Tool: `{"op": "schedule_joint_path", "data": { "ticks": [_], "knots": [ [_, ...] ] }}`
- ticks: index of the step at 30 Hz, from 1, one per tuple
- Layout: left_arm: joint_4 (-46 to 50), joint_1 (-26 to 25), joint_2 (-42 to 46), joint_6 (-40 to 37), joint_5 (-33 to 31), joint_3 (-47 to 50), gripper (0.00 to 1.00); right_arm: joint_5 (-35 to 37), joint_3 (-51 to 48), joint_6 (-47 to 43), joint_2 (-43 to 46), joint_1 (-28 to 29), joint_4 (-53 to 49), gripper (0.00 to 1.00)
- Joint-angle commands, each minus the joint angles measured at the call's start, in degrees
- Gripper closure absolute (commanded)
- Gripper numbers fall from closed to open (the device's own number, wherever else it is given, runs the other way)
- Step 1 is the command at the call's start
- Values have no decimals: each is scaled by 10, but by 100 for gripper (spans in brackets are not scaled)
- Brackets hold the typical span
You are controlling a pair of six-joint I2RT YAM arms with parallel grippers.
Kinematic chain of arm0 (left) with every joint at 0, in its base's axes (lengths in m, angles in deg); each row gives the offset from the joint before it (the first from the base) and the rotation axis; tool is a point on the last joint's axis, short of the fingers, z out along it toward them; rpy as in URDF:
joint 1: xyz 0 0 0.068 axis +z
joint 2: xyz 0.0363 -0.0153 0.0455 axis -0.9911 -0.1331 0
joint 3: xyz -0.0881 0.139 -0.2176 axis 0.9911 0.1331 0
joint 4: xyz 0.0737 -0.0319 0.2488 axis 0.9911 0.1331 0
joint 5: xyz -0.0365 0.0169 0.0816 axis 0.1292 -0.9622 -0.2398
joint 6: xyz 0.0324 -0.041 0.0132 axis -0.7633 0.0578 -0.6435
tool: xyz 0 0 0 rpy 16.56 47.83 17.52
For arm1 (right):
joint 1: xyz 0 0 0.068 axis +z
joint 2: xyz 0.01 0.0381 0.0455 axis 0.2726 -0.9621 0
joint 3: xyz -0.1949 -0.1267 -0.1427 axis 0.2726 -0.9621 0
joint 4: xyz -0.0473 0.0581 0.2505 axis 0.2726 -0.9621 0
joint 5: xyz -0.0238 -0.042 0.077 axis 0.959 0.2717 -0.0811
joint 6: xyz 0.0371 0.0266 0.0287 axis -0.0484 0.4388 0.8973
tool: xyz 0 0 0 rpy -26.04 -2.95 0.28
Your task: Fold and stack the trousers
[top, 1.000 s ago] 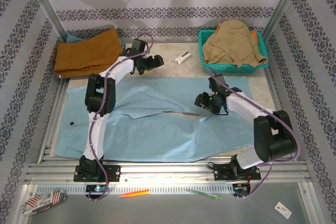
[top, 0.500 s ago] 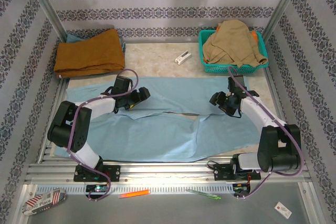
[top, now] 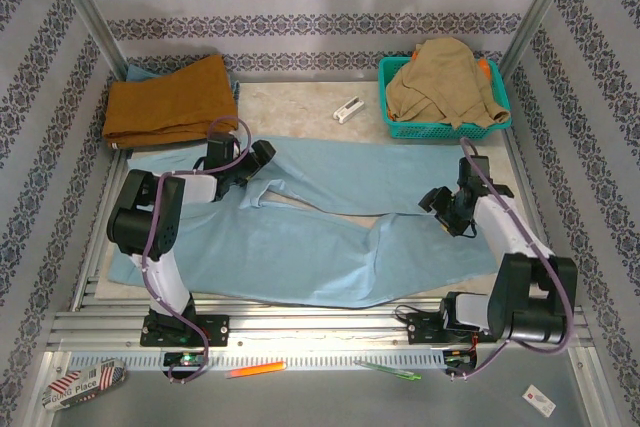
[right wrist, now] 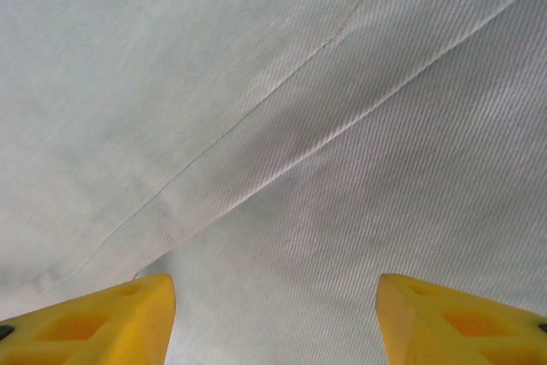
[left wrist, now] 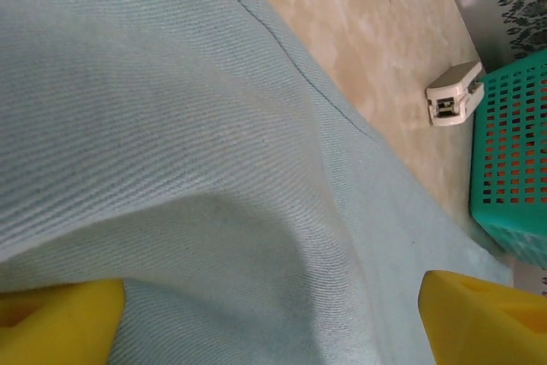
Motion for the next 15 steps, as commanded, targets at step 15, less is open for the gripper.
{"op": "schedule_joint_path", "data": {
  "ticks": [15],
  "knots": [
    [261, -21, 331, -52, -28, 168, 0, 49, -75, 119, -28, -5, 34, 34]
  ]
}}
